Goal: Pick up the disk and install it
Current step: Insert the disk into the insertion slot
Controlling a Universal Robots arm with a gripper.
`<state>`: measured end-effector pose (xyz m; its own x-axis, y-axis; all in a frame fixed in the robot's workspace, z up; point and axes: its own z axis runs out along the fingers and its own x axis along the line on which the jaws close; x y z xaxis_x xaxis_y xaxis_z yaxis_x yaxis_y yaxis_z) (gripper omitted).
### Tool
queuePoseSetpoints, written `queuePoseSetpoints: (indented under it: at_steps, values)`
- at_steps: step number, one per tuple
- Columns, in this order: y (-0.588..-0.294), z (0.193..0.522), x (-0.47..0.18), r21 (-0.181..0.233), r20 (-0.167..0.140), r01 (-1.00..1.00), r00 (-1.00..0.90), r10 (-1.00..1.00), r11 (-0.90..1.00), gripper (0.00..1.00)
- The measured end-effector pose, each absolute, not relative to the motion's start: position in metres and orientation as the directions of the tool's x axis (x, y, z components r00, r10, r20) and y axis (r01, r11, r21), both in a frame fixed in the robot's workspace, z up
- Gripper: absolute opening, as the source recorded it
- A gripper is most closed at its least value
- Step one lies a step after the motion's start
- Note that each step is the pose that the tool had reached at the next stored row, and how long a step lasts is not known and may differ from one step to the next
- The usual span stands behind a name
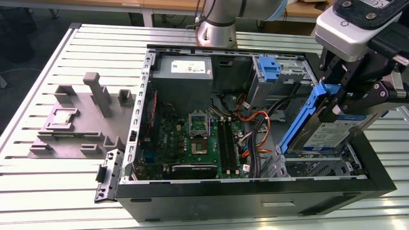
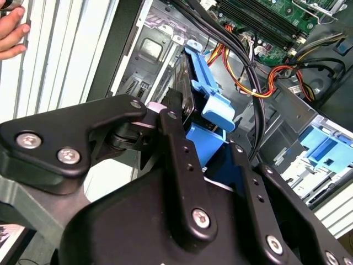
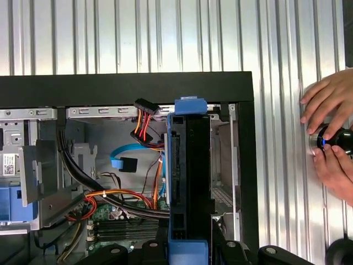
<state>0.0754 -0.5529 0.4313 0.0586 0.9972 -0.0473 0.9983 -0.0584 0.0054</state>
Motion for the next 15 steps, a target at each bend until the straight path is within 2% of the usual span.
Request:
queuePoseSetpoints:
  at_steps: [15]
  values:
    - [-0.5531, 0.428, 0.0754, 0.002, -0.047, 0.998, 0.058, 0.997, -0.058, 0.37]
